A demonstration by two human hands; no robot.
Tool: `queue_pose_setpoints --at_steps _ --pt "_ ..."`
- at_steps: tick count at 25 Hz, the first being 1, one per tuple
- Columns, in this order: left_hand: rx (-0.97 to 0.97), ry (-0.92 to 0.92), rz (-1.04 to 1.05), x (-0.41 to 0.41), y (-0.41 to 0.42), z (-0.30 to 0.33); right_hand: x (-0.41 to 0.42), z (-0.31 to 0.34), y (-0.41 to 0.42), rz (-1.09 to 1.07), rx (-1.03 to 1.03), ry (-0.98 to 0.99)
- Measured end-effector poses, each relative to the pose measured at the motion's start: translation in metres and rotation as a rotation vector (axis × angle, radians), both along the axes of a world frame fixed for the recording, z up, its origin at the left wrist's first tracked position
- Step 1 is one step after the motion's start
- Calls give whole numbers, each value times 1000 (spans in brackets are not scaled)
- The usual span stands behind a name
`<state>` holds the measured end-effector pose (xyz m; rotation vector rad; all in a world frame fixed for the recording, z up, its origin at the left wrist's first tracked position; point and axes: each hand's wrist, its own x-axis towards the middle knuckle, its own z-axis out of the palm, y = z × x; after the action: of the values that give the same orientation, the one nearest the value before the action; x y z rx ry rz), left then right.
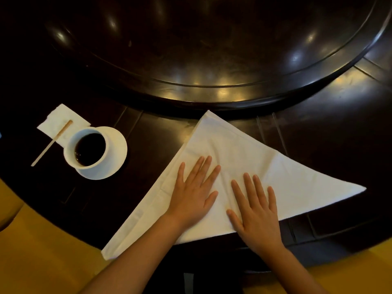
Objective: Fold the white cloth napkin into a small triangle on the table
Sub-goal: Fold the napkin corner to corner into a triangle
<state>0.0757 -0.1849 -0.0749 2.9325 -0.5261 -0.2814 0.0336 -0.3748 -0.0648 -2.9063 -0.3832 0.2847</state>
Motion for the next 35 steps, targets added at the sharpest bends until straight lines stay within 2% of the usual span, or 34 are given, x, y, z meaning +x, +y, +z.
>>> queue_pose_setpoints --at_steps 4,8,13,19,24,30,33,35 --pt "14 -6 -85 -12 -8 1 -8 16 -9 -111 143 -48" --pt "26 -7 -80 -11 -8 1 88 31 9 -191 327 -229" --pt "27 -6 -77 -12 -8 1 173 29 37 -125 269 -54" --pt "-4 -20 -70 -13 -7 0 181 23 42 -114 339 -90" --pt "-32 -17 -45 -11 -5 4 184 28 44 -143 489 -125" --pt "26 -17 -33 -5 -1 0 191 18 50 -191 478 -90" --pt "-44 -42 3 0 -2 7 190 19 50 -267 541 -92" --pt "-198 -78 151 0 7 19 189 19 49 -298 577 -83"
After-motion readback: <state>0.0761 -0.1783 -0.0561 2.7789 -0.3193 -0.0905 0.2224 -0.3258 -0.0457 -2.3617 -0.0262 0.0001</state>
